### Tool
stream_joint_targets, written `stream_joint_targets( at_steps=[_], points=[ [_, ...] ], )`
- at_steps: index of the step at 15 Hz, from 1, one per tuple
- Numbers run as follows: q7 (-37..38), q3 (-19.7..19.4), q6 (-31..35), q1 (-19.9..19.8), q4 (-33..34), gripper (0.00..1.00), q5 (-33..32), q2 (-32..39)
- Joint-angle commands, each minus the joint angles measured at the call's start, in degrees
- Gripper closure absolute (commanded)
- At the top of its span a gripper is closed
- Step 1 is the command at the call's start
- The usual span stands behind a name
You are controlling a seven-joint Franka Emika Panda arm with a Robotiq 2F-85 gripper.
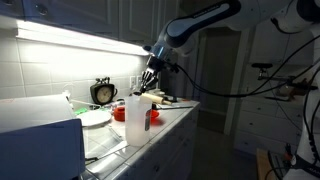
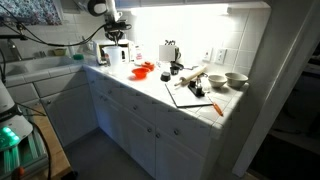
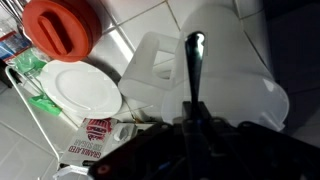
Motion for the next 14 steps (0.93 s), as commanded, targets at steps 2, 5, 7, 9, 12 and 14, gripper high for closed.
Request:
stream_joint_targets(
  at_steps=[2, 5, 7, 9, 12, 14],
  points=[
    [0.3, -0.8, -3.1, -1.7, 2.0, 0.98, 0.4, 0.3],
    [0.7, -2.1, -3.1, -2.9, 1.7, 0.98, -0.3, 0.5],
    [1.0, -2.9, -2.8, -3.7, 1.9, 0.98, -0.3, 0.9],
    [1.4, -3.7, -2.5, -4.4, 2.2, 0.98, -0.5, 1.7],
    [2.0, -4.7, -2.0, -5.1, 2.7, 0.98, -1.7, 3.5],
    [1.9, -5.2, -1.2, -5.4, 2.6, 0.98, -2.4, 4.5]
  ],
)
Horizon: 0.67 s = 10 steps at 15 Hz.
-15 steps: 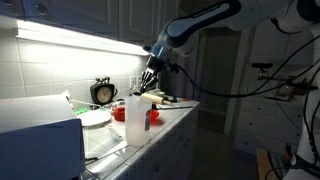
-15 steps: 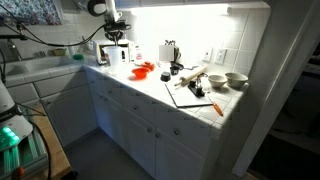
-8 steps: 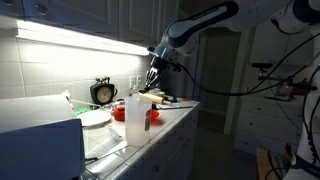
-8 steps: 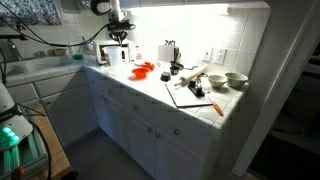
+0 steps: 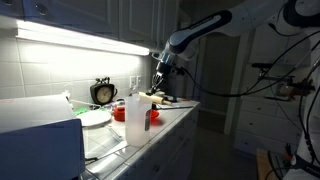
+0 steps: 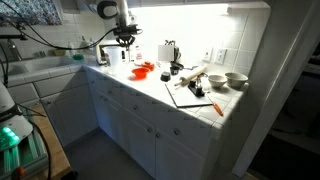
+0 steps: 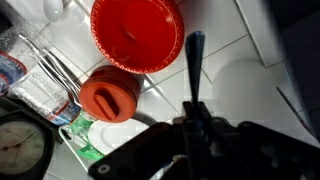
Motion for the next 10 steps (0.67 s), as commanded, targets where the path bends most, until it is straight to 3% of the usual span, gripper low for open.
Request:
stream_joint_targets(
  at_steps=[1, 10],
  points=[
    [1.9, -0.4, 1.2, -0.5, 1.9, 0.98, -2.4, 3.1],
    [6.6, -1.8, 6.5, -1.4, 4.8, 0.98, -9.1, 10.2]
  ],
)
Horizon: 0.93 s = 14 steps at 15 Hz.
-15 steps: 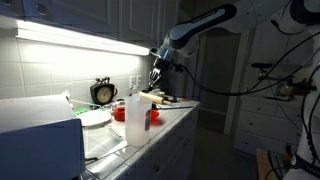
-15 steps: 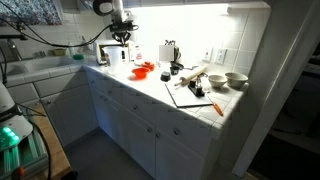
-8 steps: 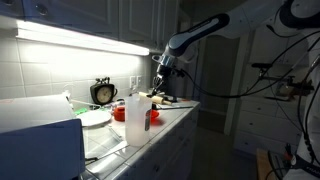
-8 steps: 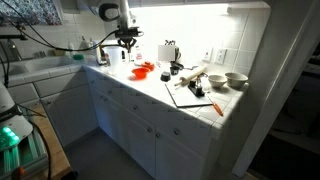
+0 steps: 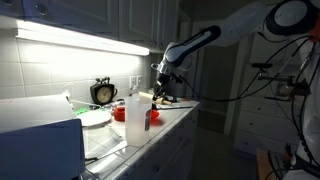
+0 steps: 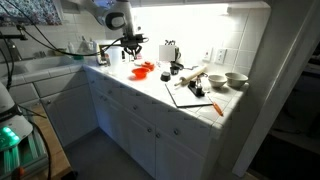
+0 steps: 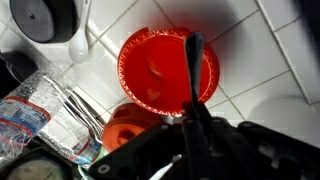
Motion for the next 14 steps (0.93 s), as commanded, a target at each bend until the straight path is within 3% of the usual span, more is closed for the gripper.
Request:
stream_joint_targets(
  at_steps=[1, 14],
  points=[
    [4.2, -0.2, 1.8, -0.4, 3.3, 0.98, -4.0, 3.9],
    [13.3, -0.2, 11.7, -1.0, 5.8, 0.98, -10.8, 12.5]
  ],
)
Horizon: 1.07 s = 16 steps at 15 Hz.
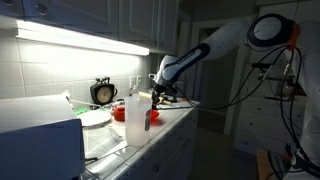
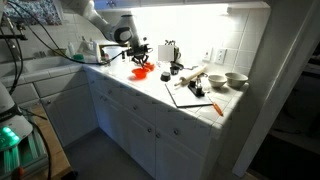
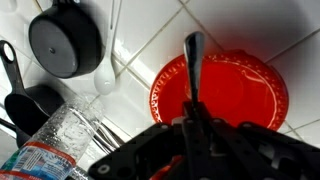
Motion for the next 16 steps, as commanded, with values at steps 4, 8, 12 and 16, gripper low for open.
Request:
stream_joint_targets(
  at_steps=[4, 8, 12, 16],
  points=[
    [4.9, 0.7, 3.1, -0.7, 1.9, 0.98, -3.1, 4.3],
    [6.0, 1.2, 4.4, -0.9, 2.1, 0.98, -3.0, 5.7],
    [7.0, 1.4, 4.6, -0.7, 2.6, 0.98, -3.5, 6.6],
    [7.6, 1.7, 4.4, -0.6, 3.2, 0.98, -4.0, 7.2]
  ],
)
